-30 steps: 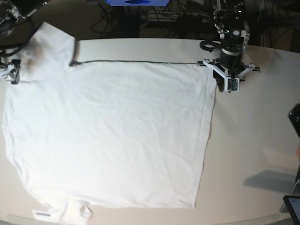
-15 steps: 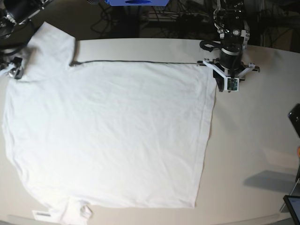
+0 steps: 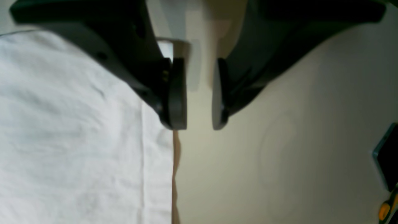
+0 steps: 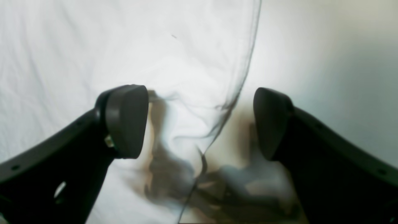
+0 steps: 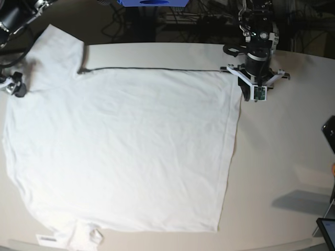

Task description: Fold the T-shirt properly

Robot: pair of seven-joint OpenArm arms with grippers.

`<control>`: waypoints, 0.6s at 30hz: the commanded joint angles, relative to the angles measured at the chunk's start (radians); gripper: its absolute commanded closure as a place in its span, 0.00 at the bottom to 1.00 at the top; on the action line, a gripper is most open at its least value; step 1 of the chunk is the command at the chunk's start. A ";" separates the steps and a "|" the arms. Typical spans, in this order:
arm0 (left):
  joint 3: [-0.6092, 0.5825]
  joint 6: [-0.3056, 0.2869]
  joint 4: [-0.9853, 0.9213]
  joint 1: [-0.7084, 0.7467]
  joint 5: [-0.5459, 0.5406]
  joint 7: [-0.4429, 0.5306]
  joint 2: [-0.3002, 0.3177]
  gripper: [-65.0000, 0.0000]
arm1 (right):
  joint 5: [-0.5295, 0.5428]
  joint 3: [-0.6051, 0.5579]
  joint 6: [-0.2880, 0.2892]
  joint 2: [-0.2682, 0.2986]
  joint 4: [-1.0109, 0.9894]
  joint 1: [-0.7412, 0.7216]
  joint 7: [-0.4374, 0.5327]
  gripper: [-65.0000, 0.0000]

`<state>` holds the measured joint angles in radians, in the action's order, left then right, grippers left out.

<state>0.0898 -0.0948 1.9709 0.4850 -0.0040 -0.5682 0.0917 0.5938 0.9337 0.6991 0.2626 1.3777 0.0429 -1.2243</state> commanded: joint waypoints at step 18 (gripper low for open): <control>0.166 0.005 0.011 0.037 -0.480 -0.083 0.035 0.53 | -0.008 -0.095 -0.001 0.011 0.006 0.002 -0.013 0.99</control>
<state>0.2550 -0.0799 1.9663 0.5194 -0.4763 -0.6731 0.1200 0.5922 0.8410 0.6956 0.2626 1.3762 0.0498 -1.2278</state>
